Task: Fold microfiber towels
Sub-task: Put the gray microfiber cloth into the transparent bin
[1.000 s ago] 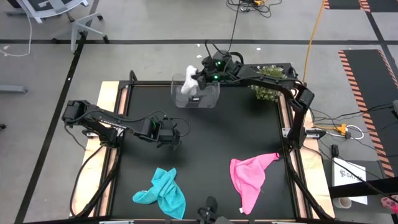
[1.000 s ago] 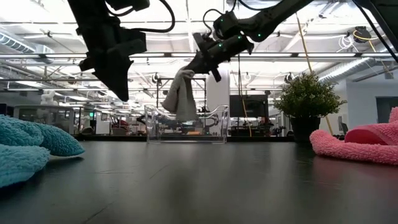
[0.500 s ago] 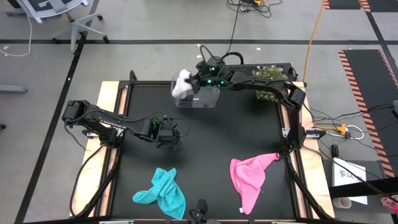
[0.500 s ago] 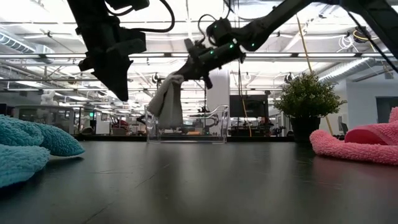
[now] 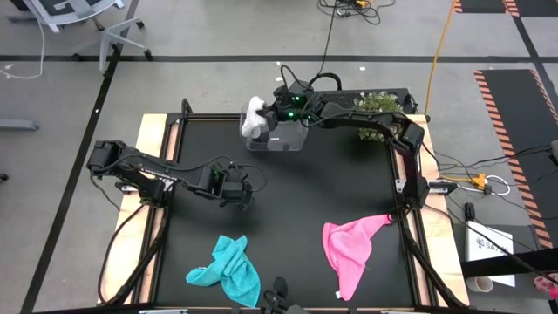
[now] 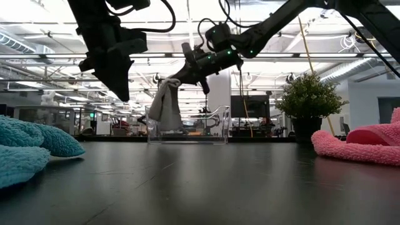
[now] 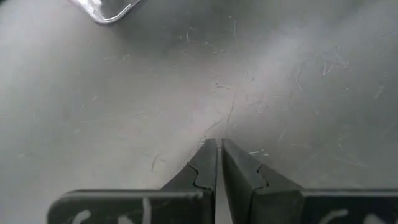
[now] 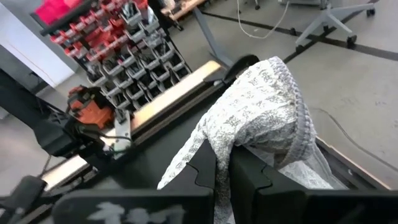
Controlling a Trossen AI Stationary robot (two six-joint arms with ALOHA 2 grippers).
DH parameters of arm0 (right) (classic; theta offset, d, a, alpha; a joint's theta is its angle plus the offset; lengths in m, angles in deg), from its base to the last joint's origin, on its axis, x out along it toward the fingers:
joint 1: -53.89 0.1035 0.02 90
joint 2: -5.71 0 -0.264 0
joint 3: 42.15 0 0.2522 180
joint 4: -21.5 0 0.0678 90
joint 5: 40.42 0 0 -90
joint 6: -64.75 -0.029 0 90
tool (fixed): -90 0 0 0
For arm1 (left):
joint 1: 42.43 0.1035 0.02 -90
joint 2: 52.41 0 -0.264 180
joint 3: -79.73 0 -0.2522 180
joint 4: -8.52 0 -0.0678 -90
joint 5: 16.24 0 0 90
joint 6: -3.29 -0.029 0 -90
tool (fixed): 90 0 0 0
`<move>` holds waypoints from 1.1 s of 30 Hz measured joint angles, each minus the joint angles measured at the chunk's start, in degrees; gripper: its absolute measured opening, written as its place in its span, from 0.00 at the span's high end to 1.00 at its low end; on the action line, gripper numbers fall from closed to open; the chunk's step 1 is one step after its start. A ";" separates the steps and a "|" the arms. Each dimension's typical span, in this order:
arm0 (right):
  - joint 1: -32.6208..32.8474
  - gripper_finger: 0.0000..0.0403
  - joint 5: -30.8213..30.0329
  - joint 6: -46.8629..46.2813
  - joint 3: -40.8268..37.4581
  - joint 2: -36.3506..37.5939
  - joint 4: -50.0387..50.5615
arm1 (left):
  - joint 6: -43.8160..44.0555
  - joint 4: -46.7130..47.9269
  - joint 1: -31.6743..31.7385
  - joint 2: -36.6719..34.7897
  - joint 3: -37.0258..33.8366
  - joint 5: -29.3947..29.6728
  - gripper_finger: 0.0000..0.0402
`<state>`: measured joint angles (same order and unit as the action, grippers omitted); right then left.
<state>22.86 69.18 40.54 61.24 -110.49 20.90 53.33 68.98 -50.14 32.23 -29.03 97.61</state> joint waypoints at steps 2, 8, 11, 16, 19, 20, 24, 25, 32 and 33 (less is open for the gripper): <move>0.04 0.98 0.01 -0.13 0.00 0.02 -0.02 | 0.00 -0.01 0.00 0.00 0.00 0.00 0.94; 0.77 0.98 -1.49 0.83 0.00 0.00 0.91 | -0.02 0.00 0.00 0.00 0.00 0.02 0.94; 1.00 0.98 -1.76 1.20 0.00 -0.14 1.42 | -0.03 0.00 0.00 0.00 0.00 0.01 0.94; 1.67 0.98 -3.03 0.45 0.00 -2.84 -0.13 | -0.25 0.07 0.00 0.00 0.00 0.00 0.94; 1.96 0.98 -2.62 -1.03 0.00 -4.96 0.03 | -0.35 0.07 0.00 0.00 0.00 -0.09 0.94; 1.99 0.98 -1.76 -1.55 0.00 -5.62 -0.47 | -0.37 0.05 0.00 0.00 0.00 -0.13 0.94; 1.83 0.98 -1.31 -1.49 0.00 -6.49 0.22 | -0.35 0.04 0.00 0.00 0.00 -0.25 0.94; 1.66 0.98 -1.29 -0.74 0.00 -6.36 1.06 | -0.34 0.03 0.00 0.00 0.00 -0.27 0.94; -0.08 0.98 -1.96 5.17 0.00 -3.58 12.42 | 0.14 -0.06 0.00 0.00 0.00 -0.28 0.94; -0.22 0.98 -2.93 6.26 0.00 -3.28 14.51 | 0.23 -0.08 0.00 0.00 0.00 -0.29 0.94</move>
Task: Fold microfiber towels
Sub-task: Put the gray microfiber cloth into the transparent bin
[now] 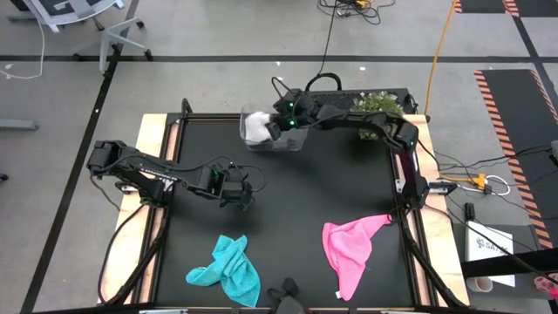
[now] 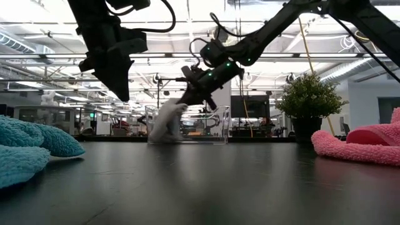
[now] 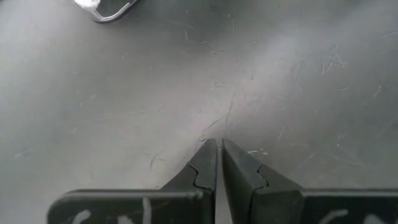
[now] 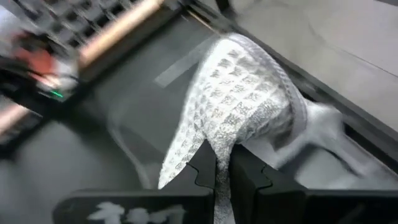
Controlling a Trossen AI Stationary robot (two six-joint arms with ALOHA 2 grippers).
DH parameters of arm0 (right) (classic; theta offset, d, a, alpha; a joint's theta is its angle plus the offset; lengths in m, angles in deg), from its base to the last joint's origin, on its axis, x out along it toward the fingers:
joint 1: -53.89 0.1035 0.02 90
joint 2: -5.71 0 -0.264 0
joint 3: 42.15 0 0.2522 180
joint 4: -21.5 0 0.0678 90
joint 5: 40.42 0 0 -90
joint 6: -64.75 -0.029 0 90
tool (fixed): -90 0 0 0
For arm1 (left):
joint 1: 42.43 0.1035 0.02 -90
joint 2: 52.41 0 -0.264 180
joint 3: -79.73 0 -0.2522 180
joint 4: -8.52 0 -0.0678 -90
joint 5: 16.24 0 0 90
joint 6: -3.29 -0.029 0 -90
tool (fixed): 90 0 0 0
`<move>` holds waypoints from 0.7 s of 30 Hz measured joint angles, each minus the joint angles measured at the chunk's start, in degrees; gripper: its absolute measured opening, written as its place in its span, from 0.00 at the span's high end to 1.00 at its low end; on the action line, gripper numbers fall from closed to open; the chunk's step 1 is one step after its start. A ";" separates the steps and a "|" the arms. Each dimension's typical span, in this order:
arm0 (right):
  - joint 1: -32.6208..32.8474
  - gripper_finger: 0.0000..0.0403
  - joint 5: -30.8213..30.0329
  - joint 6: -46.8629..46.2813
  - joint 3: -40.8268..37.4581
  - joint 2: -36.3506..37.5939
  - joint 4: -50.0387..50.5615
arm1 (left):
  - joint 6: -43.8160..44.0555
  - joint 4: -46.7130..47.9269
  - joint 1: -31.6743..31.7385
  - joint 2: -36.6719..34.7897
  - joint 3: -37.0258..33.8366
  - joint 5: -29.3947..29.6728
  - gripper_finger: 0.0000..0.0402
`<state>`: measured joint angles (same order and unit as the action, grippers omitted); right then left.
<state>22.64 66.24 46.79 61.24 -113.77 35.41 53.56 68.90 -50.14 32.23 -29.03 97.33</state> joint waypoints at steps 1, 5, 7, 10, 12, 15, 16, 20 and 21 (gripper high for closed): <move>-0.19 0.98 -0.51 1.14 0.00 0.28 1.91 | 0.01 -0.08 0.00 0.00 0.00 0.00 0.94; -0.64 0.98 -1.73 4.32 0.00 1.33 7.76 | 0.03 -0.16 0.00 0.00 0.00 -0.02 0.94; -0.87 0.98 -2.30 5.45 0.00 1.46 10.73 | 0.07 -0.16 0.00 0.00 0.00 -0.02 0.94; -0.92 0.98 -5.46 7.87 0.00 1.35 14.88 | 0.87 -0.17 0.00 0.00 0.00 -0.02 0.94; -0.92 0.98 -7.43 9.14 0.00 1.35 16.14 | 1.26 -0.19 0.00 0.00 0.00 -0.04 0.94; -0.92 0.98 -9.31 10.00 0.00 1.36 16.92 | 1.30 -0.22 0.00 0.00 0.00 -0.04 0.94; -0.92 0.98 -9.42 10.09 0.00 1.50 16.95 | 1.30 -0.24 0.00 0.00 0.00 -0.04 0.94; -0.87 0.98 -10.80 10.33 0.00 2.74 16.65 | 1.36 -0.30 0.00 0.00 0.00 -0.03 0.94; -0.88 0.98 -10.85 10.34 0.00 3.24 16.75 | 1.37 -0.31 0.00 0.00 0.00 -0.03 0.94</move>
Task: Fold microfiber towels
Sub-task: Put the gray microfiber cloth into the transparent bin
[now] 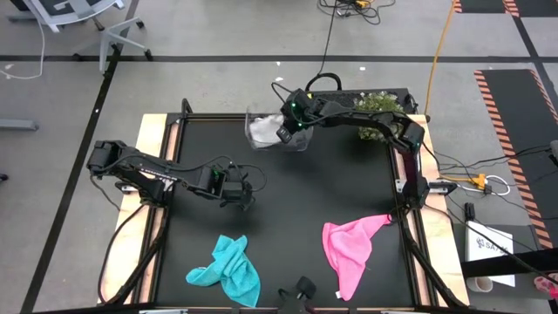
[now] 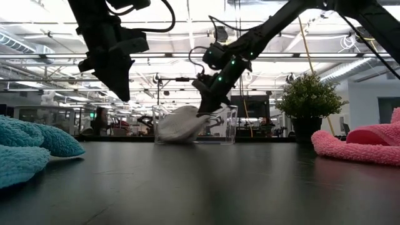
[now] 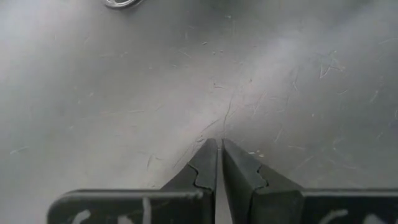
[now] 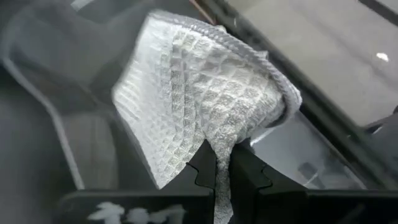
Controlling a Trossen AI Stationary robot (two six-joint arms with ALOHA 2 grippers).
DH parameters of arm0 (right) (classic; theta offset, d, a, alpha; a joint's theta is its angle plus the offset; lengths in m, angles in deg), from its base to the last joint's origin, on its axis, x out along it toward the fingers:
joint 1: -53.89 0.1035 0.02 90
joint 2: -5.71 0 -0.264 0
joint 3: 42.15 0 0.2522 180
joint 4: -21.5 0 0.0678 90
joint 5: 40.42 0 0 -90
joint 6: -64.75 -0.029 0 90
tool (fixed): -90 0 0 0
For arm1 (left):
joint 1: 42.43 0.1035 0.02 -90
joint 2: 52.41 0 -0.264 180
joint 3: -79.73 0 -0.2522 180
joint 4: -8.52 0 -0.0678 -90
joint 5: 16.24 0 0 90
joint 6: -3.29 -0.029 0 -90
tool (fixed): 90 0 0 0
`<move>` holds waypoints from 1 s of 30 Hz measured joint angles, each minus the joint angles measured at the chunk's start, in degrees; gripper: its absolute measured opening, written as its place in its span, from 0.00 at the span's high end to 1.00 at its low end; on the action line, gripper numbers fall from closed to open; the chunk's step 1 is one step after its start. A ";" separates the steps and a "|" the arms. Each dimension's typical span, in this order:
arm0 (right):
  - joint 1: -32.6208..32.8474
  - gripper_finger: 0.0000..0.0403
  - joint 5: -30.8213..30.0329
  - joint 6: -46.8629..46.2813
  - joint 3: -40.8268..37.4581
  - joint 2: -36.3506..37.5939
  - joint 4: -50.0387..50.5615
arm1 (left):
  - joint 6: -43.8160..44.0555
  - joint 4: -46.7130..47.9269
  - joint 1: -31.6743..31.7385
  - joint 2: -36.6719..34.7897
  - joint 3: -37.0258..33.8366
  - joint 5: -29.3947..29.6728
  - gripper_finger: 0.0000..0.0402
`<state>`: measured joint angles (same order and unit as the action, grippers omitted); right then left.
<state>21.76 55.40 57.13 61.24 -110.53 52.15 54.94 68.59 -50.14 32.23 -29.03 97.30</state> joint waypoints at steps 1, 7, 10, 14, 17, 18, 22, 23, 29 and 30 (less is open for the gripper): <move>-0.01 0.98 -0.02 0.01 0.00 0.62 -0.18 | -0.01 -0.04 0.01 0.00 0.00 0.01 0.94; -0.01 0.98 -3.96 1.42 0.00 3.89 4.71 | -0.05 -0.17 0.09 0.00 0.00 0.01 0.94; -0.01 0.98 -7.45 3.08 0.00 4.14 8.37 | -0.06 -0.24 0.10 0.00 0.00 0.02 0.94; -0.05 0.98 -7.51 3.64 -0.04 4.14 7.07 | -0.08 -0.33 0.11 0.00 0.00 0.03 0.94; -0.05 0.98 -1.81 0.58 -0.05 5.29 0.72 | -0.05 -0.33 0.11 0.00 0.00 0.03 0.94; -0.04 0.98 -0.28 -0.87 -0.04 5.83 -2.12 | -0.05 -0.33 0.11 0.00 0.00 0.03 0.94; -0.01 0.98 3.33 -5.40 -0.01 7.17 -8.53 | -0.03 -0.33 0.09 0.00 0.00 0.01 0.94; -0.01 0.98 3.80 -6.43 0.00 7.21 -9.03 | -0.03 -0.31 0.07 0.00 0.00 0.01 0.94; 0.32 0.98 6.36 -9.13 -0.02 7.03 -10.24 | -0.25 -0.33 0.07 0.00 0.00 0.03 0.94; 0.33 0.98 6.36 -9.03 0.00 7.07 -10.53 | -0.36 -0.31 0.07 0.00 0.00 0.01 0.94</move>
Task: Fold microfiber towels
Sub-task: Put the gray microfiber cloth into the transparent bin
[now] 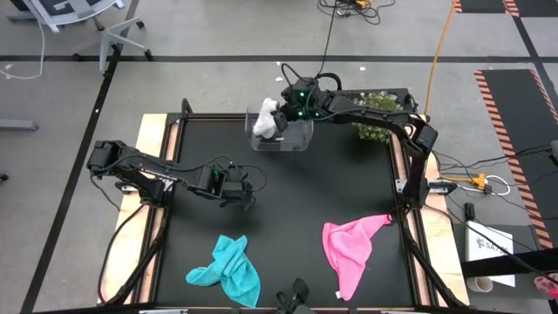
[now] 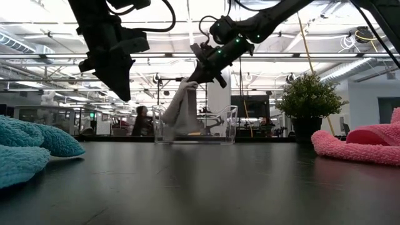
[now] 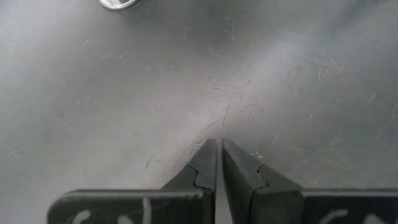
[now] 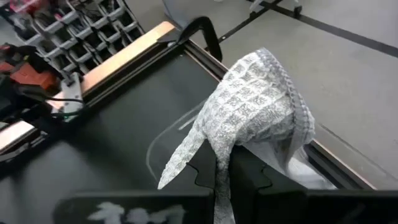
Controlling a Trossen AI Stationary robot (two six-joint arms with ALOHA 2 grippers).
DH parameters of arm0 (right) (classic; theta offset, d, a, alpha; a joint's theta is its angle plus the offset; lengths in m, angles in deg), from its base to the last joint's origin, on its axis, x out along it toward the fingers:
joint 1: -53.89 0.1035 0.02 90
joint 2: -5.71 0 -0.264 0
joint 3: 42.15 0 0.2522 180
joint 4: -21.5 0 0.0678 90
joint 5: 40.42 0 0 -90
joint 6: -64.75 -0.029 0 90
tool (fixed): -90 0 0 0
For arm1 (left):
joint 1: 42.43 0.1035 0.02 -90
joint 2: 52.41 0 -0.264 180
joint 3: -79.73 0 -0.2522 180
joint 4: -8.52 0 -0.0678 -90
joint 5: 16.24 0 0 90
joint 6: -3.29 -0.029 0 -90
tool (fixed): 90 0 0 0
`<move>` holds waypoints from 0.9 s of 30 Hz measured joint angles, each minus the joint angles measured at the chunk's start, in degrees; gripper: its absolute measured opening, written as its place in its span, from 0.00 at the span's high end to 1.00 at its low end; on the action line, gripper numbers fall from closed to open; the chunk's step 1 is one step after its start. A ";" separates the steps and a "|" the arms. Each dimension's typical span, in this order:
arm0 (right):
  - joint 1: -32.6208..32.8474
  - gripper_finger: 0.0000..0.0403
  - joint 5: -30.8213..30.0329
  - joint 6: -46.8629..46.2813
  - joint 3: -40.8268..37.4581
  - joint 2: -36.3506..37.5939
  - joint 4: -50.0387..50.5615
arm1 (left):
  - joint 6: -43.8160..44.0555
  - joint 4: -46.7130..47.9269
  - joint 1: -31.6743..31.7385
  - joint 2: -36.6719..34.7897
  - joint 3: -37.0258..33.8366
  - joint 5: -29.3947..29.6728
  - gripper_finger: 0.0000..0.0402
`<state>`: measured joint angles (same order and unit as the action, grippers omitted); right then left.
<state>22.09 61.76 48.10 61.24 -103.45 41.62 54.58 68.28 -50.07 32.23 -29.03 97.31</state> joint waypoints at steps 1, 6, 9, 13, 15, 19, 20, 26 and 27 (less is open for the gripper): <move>0.03 0.98 0.07 -0.05 -0.01 0.00 -0.12 | 0.00 0.00 0.00 0.00 0.00 0.00 0.94; -0.28 0.98 -0.22 -0.68 0.00 -0.02 1.13 | -0.43 -0.01 0.00 0.00 0.00 0.03 0.94; -0.07 0.98 -1.06 -1.75 -0.02 -0.70 -0.41 | -0.55 0.00 0.00 0.00 0.00 0.04 0.94; 0.92 0.98 1.52 -4.05 -0.02 -2.52 -5.13 | -0.41 0.00 0.00 0.00 0.00 0.07 0.94; 1.47 0.98 1.56 -4.54 0.00 -3.51 -5.48 | -0.33 0.00 0.00 0.00 0.00 0.06 0.94; 2.22 0.98 1.50 -4.70 -0.13 -4.69 -5.17 | -0.33 0.00 0.00 0.00 0.00 0.07 0.94; 2.31 0.98 1.38 -4.34 -0.12 -4.59 -5.24 | -0.32 0.00 0.00 0.00 0.00 0.07 0.94; 1.03 0.98 0.92 -2.38 -0.02 -4.41 1.71 | -0.31 0.00 0.00 0.00 0.00 0.07 0.94; 0.88 0.98 0.04 -1.57 -0.02 -4.42 3.48 | -0.29 0.01 0.00 0.00 0.00 0.08 0.94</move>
<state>22.97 61.80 46.54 61.22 -107.87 45.10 54.29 68.29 -50.07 32.23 -29.03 97.39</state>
